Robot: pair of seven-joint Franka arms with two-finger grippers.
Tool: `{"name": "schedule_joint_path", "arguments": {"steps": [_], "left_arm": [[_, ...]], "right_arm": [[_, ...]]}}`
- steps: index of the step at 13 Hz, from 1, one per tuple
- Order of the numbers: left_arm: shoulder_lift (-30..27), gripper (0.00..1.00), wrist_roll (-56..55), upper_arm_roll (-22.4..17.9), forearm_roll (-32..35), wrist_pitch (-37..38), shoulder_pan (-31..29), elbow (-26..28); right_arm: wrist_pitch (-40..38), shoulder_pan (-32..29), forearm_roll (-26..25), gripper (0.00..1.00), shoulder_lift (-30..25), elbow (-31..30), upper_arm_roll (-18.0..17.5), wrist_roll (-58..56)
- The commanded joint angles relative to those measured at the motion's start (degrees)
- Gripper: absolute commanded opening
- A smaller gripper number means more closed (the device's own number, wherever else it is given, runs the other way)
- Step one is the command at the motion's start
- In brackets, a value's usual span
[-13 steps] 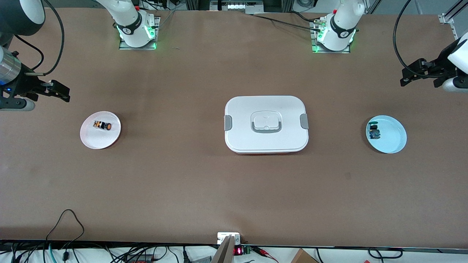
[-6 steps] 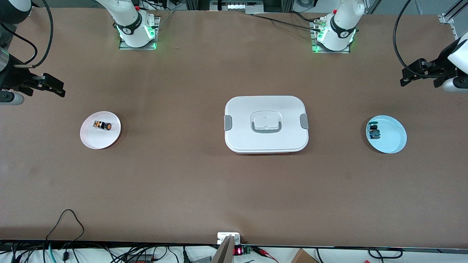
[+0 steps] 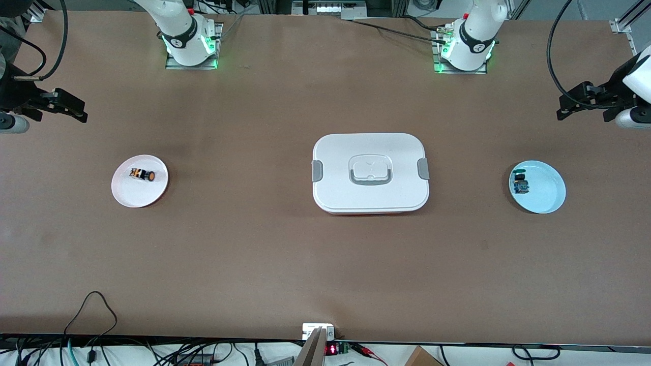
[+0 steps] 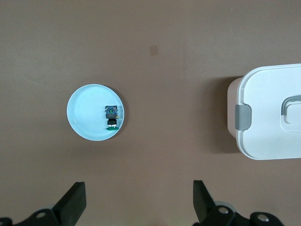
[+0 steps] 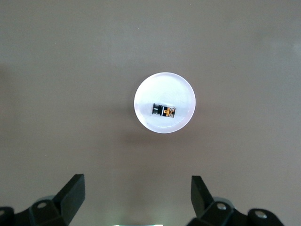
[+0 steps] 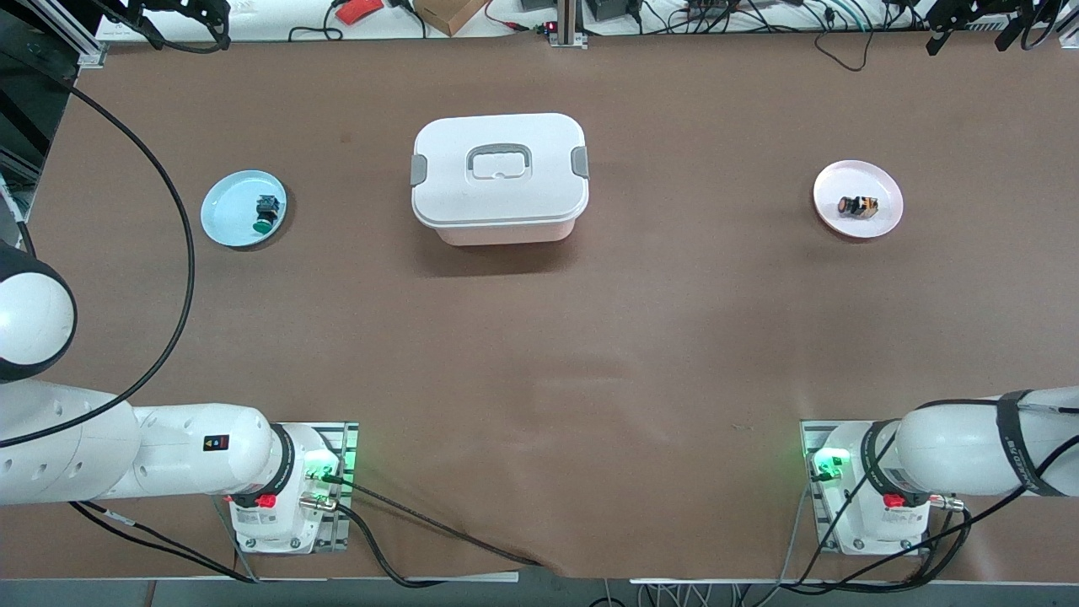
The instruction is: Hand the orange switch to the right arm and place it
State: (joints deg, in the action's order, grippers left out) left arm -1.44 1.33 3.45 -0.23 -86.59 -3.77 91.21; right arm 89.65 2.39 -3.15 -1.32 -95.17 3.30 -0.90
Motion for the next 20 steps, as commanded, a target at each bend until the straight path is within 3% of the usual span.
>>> {"name": "schedule_joint_path", "arguments": {"steps": [1, 20], "left_arm": [[1.09, 1.0, -0.63, 0.07, -0.56, 1.43, -0.19, -2.09], [1.09, 1.0, -0.63, -0.02, -0.56, 1.95, -0.19, -2.09]], "right_arm": [[-0.62, -0.28, 0.33, 1.0, -0.97, -0.37, 0.04, -1.04], [-1.15, -0.54, 1.04, 1.0, -0.97, -0.19, 0.13, -0.95]]}}
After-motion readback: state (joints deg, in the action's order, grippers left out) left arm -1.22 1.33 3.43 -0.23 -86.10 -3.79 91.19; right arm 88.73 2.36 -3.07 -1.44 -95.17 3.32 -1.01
